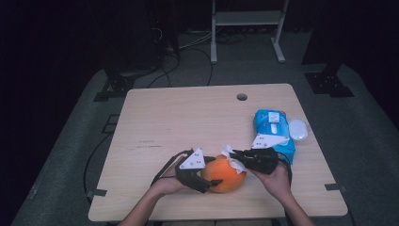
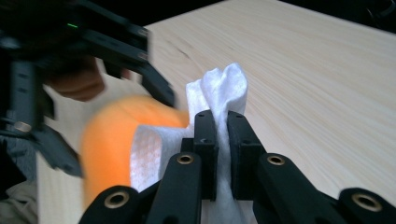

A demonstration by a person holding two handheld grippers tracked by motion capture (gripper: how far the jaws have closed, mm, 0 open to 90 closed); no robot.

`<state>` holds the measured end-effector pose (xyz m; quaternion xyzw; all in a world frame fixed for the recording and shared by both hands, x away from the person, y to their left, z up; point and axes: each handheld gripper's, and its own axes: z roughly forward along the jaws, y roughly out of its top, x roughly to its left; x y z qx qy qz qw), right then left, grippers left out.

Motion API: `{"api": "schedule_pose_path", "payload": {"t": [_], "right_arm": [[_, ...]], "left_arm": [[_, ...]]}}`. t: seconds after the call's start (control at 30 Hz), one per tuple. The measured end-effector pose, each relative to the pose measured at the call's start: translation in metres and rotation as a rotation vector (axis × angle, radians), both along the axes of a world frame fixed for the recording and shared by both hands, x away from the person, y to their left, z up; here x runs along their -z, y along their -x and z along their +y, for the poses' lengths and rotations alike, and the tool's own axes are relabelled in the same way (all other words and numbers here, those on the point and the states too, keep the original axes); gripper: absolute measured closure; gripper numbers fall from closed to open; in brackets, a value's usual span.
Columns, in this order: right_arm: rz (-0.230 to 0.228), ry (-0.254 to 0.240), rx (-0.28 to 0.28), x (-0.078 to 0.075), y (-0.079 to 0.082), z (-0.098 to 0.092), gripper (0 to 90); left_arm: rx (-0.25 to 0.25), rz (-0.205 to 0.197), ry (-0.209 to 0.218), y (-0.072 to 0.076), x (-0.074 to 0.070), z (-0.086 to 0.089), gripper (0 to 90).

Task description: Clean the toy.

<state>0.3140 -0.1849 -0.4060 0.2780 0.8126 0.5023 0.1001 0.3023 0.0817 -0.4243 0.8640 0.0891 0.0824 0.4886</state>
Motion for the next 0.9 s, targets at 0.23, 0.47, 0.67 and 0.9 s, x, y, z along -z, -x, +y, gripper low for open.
{"api": "schedule_pose_path", "payload": {"t": [0.23, 0.47, 0.67, 0.9], "right_arm": [[-0.017, 0.004, -0.007, -0.004, 0.007, 0.003, 82.8], [-0.044, -0.010, -0.092, -0.013, 0.021, 0.028, 82.7], [-0.072, 0.020, -0.118, -0.015, 0.024, 0.038, 82.8], [-0.037, -0.008, -0.088, -0.008, 0.015, 0.018, 82.8]], "left_arm": [[-0.003, -0.008, -0.016, 0.002, -0.002, -0.002, 23.6], [-0.019, -0.003, -0.017, 0.002, -0.003, -0.005, 23.5], [-0.025, 0.002, -0.003, 0.002, -0.003, -0.005, 23.8], [-0.020, 0.023, 0.081, -0.005, -0.003, 0.003, 13.6]]}}
